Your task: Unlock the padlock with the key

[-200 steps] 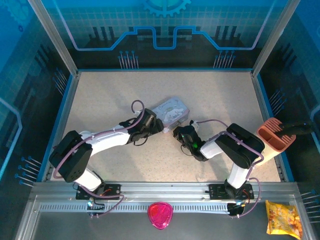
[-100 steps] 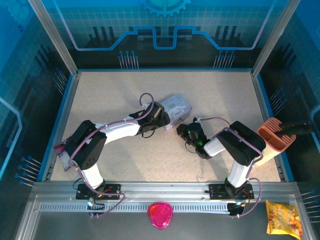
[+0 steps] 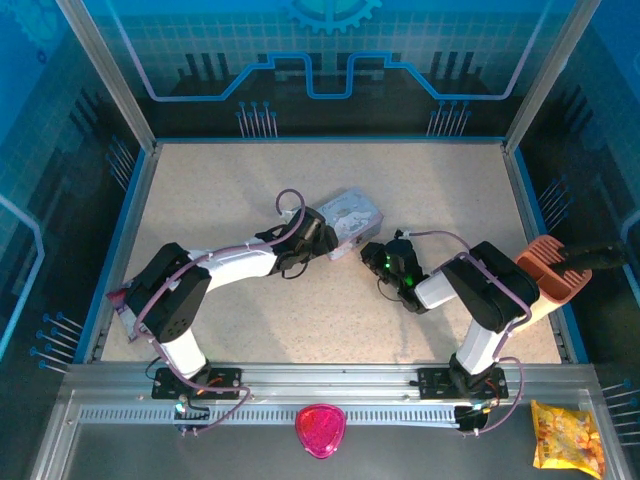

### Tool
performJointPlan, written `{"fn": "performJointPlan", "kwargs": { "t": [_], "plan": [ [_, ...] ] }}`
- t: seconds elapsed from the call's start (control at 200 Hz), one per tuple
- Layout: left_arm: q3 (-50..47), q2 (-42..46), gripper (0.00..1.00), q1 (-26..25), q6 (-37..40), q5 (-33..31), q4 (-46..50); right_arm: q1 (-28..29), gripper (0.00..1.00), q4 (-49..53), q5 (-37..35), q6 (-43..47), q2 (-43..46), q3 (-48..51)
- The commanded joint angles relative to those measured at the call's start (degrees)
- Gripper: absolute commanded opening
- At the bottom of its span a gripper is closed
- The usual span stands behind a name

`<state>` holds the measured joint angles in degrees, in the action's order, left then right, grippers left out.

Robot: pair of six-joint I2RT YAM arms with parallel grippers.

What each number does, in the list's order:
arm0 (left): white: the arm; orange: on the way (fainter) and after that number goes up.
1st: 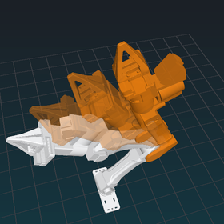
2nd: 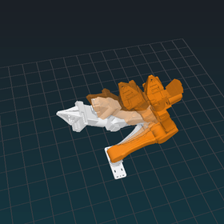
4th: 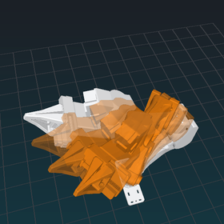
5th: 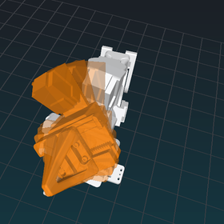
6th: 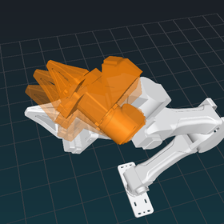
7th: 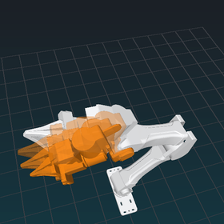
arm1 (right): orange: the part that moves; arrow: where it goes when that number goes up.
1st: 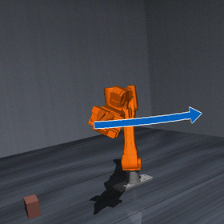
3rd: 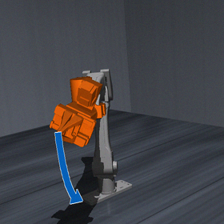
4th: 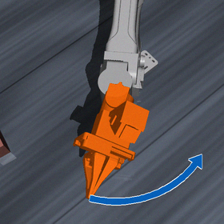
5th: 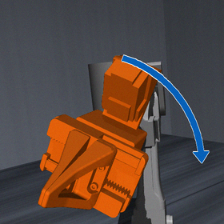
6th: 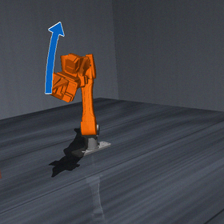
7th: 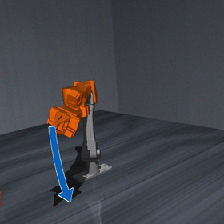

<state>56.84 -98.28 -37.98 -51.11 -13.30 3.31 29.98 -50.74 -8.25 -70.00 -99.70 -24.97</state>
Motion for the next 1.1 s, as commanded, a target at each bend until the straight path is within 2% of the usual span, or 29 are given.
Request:
{"fn": "performJointPlan", "kwargs": {
  "t": [0.0, 0.08, 0.28, 0.4, 0.495, 0.64, 0.856, 1.031, 1.096],
  "plan": [
    [-2.63, 0.64, 0.74, 0.22, 0.65, -2.04, 8.35, -0.47, 0.07, 5.00, 0.00, 2.54, 4.21, -1.31],
    [-2.39, 2.47, 0.75, 0.42, 2.47, -1.44, 8.58, -0.37, 0.08, 15.41, -0.31, 5.84, 8.81, -2.05],
    [2.92, 6.85, 0.84, 1.24, 9.75, 6.74, 12.76, 1.23, 0.09, 40.43, 1.09, 16.59, 19.41, -5.15],
    [1.25, 12.20, 0.87, 1.38, 13.76, 4.62, 13.72, 2.81, 0.09, 51.06, 2.51, 20.60, 24.07, -6.45],
    [-3.64, 17.44, 0.89, 1.75, 16.63, 1.14, 12.88, 4.73, 0.09, 57.36, 2.64, 23.41, 27.28, -6.80],
    [-13.26, 26.90, 0.91, 3.78, 18.10, -1.01, 9.98, 7.92, 0.10, 63.19, 4.10, 27.10, 29.10, -7.52],
    [-23.62, 40.80, 0.94, 5.73, 18.95, -3.15, 7.41, 12.05, 0.12, 65.33, 6.07, 28.58, 27.22, -7.81],
    [-26.51, 45.57, 0.99, 6.93, 20.22, -4.81, 7.23, 13.41, 0.18, 65.55, 6.76, 28.86, 22.57, -8.58],
    [-26.61, 45.98, 0.99, 7.04, 20.94, -5.54, 7.53, 13.44, 0.25, 65.68, 6.67, 29.49, 21.66, -8.83]
  ]
}}
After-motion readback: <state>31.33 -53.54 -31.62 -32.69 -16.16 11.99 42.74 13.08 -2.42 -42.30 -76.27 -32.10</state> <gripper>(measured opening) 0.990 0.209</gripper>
